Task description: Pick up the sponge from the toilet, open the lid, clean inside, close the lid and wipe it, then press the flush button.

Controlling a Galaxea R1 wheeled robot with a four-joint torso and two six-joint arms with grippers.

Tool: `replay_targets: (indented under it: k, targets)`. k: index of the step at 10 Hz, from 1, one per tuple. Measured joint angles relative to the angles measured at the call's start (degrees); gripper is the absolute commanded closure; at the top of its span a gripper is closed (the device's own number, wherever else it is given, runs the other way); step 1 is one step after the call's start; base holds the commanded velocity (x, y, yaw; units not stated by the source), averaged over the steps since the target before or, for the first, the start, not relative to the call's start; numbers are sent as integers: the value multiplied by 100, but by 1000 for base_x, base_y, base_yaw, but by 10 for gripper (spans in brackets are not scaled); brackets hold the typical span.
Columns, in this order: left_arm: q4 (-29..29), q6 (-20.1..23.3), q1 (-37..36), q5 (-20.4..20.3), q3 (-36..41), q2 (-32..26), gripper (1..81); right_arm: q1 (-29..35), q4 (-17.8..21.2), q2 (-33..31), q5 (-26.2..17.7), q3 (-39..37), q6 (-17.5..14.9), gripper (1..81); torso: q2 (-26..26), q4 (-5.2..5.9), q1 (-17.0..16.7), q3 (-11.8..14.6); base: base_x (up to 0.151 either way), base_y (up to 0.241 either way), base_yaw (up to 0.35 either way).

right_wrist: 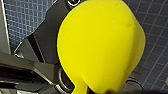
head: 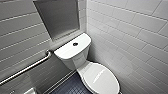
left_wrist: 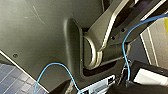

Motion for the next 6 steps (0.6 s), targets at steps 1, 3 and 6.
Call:
replay_targets:
  k: [1,3,6]
  targets:
    - [0,0,-16,-18,-79,30,10,6,-13,100,13,-135,2,811,208,0,-138,15,0,0,0]
    - [0,-35,0,13,-304,150,10,-30,-217,336,-4,-260,4,811,564,0,-363,65,0,0,0]
    - [-2,-41,-5,6,-651,395,10,-46,-256,521,0,-656,4,811,1078,0,-697,568,0,0,0]
